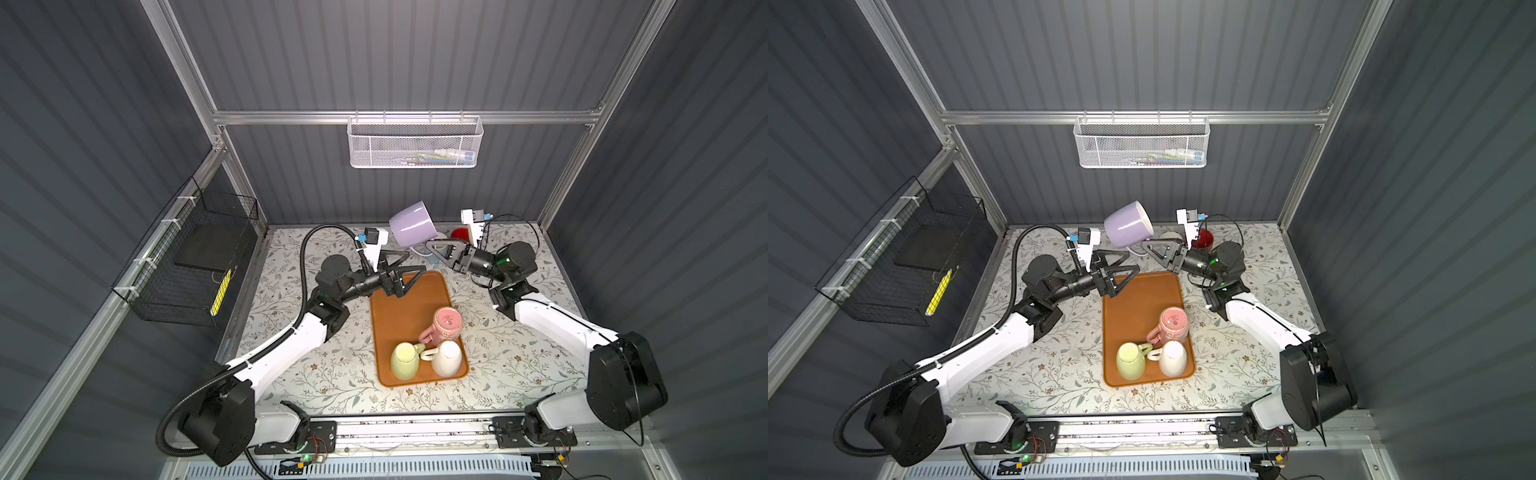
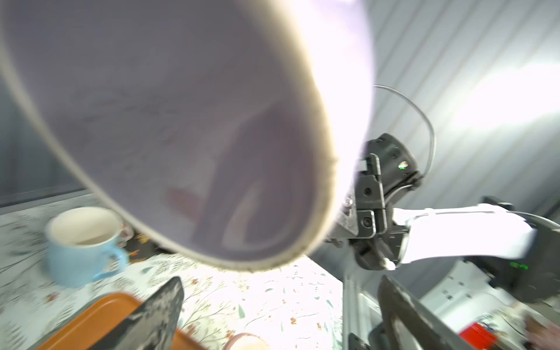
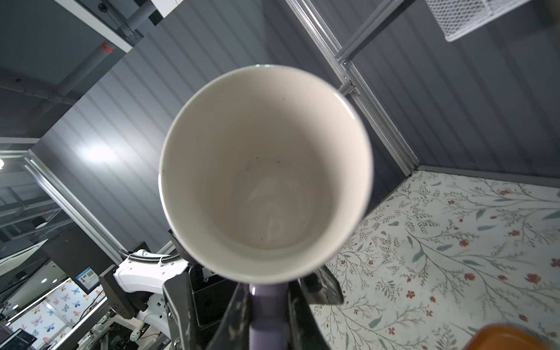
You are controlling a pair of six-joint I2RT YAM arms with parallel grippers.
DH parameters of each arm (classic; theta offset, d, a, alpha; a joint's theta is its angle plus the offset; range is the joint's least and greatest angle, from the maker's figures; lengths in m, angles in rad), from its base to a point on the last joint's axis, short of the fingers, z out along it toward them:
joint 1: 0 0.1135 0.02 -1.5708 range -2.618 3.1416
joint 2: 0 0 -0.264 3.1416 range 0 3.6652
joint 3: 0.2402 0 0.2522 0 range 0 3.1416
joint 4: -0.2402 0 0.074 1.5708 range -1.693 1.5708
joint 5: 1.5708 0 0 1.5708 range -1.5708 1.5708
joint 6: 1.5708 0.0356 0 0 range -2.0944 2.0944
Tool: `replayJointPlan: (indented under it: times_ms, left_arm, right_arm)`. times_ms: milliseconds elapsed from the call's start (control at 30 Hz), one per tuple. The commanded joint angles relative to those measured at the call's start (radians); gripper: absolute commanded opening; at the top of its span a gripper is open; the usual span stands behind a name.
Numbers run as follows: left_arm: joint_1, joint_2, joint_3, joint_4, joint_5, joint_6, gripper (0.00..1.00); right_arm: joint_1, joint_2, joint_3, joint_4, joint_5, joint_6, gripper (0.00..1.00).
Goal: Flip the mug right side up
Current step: 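Open the left gripper and draw it back while the right gripper keeps the mug, then lower the purple mug upright beside the light blue mug with the right gripper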
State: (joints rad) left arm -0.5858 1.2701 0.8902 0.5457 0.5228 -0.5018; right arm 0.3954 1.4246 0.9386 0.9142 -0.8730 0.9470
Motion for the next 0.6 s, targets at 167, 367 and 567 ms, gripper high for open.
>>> replayJointPlan:
  times_ms: [167,367,567]
  left_arm:
    - [0.004,-0.105,0.102,-0.587,-0.404,0.051,1.00]
    - [0.004,-0.224,0.029,-0.681,-0.579,-0.028,1.00]
    - [0.004,-0.334,-0.076,-0.722,-0.672,-0.094,1.00]
  right_arm:
    - [0.012,-0.076,0.086,-0.394,0.187,-0.281,0.00]
    - [0.053,-0.044,0.181,-0.643,0.346,-0.423,0.00]
    - [0.104,0.030,0.283,-0.817,0.504,-0.524,0.00]
